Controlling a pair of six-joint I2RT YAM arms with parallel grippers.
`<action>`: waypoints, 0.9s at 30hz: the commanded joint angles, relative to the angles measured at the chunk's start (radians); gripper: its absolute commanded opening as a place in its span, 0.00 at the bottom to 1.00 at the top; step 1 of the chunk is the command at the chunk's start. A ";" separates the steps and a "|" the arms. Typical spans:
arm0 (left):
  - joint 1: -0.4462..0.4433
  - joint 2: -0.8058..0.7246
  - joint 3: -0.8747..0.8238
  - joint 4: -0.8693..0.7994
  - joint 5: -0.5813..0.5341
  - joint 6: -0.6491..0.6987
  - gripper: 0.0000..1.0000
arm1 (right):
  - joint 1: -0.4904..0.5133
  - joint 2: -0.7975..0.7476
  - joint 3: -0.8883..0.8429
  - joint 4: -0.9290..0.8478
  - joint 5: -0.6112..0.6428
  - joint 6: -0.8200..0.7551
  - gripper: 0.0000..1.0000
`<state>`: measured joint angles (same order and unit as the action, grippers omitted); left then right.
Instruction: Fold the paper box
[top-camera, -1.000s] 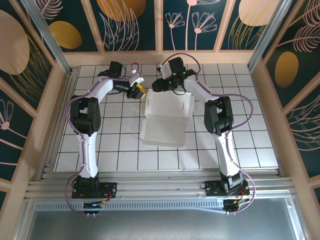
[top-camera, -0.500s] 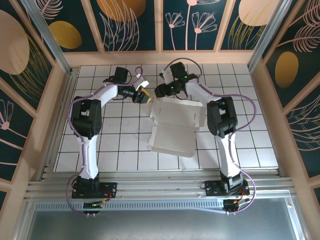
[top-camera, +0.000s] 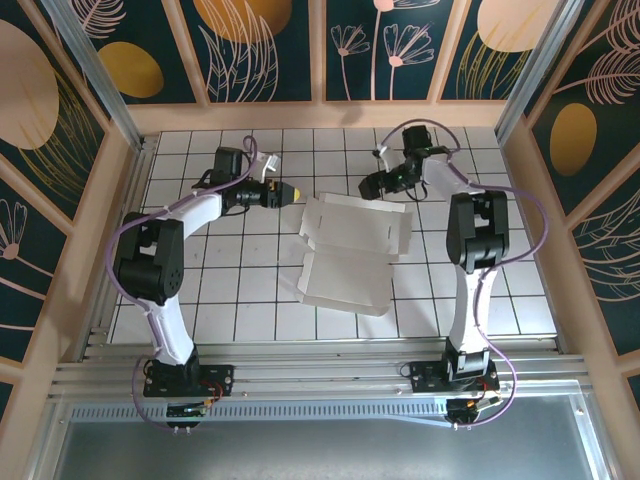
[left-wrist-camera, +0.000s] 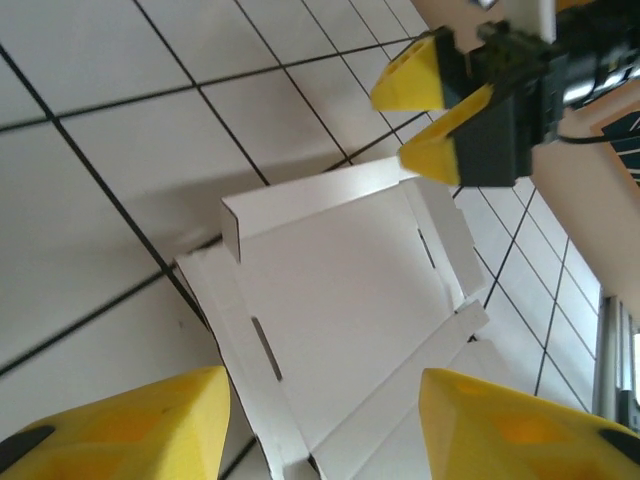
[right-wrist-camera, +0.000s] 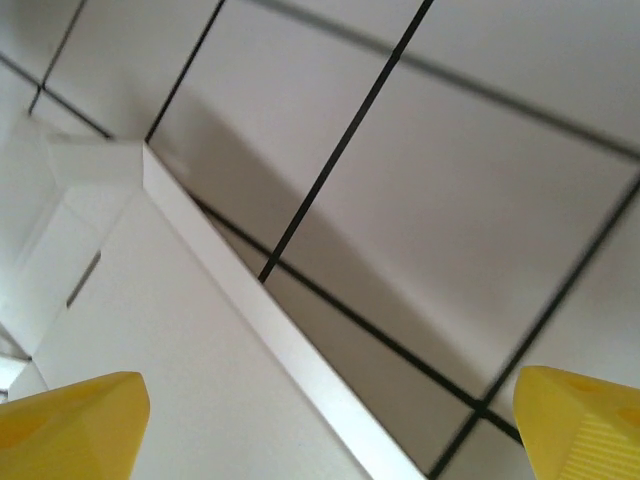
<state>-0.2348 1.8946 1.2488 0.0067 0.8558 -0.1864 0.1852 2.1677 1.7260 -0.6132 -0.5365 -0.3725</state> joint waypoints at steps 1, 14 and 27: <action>-0.003 -0.054 -0.037 0.022 0.021 -0.042 0.54 | 0.029 0.052 0.025 -0.091 -0.085 -0.097 0.93; -0.003 -0.029 -0.020 -0.101 -0.049 0.057 0.56 | 0.092 0.043 -0.009 -0.080 0.041 -0.161 0.61; -0.003 -0.029 -0.017 -0.169 -0.084 0.104 0.57 | 0.110 0.103 0.050 -0.205 0.156 -0.281 0.74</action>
<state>-0.2359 1.8774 1.2232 -0.1238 0.7753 -0.1139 0.3016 2.2456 1.7489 -0.7250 -0.3897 -0.5785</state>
